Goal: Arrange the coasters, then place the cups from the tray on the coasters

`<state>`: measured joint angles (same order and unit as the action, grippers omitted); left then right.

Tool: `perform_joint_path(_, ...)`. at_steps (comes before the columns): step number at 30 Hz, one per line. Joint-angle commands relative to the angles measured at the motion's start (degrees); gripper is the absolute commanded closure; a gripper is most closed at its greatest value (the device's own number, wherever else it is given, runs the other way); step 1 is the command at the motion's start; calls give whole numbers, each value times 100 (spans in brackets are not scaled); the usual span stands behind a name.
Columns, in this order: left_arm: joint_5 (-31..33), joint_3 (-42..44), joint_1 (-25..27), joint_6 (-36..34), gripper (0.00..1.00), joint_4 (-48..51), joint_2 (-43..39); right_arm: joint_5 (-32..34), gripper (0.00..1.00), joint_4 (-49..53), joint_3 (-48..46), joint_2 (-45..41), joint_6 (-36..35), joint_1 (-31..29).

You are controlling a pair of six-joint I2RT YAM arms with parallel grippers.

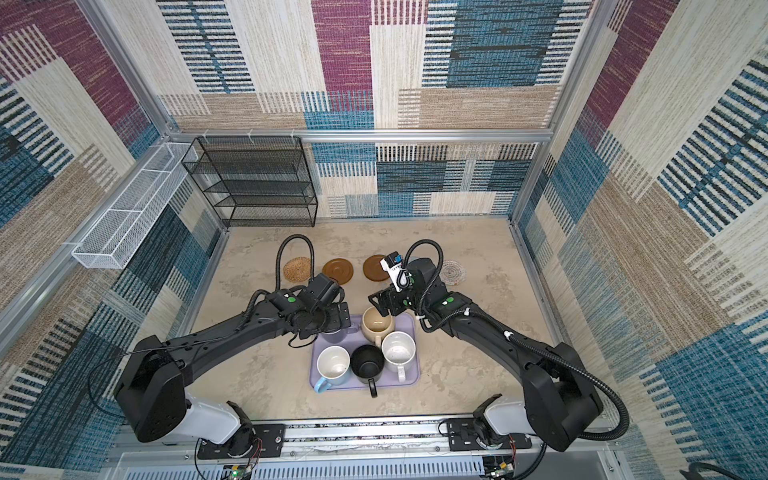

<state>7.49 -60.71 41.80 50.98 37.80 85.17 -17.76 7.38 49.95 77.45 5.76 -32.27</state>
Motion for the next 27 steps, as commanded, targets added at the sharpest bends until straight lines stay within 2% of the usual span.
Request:
perform_joint_path(1, 240, -126, 3, -9, 0, 285, 121, 117, 14, -53, -8, 24, -31, -9)
perform_joint_path(7, 621, -257, 54, 34, 0, 585, 308, 104, 14, -17, 30, 93, -5, -5)
perform_joint_path(21, 769, -240, 263, 141, 0, 601, 575, 158, 14, -11, 41, 219, 20, -7)
perform_joint_path(27, 444, -310, 263, -110, 0, 478, 647, 197, 14, -8, 28, 244, 22, -10)
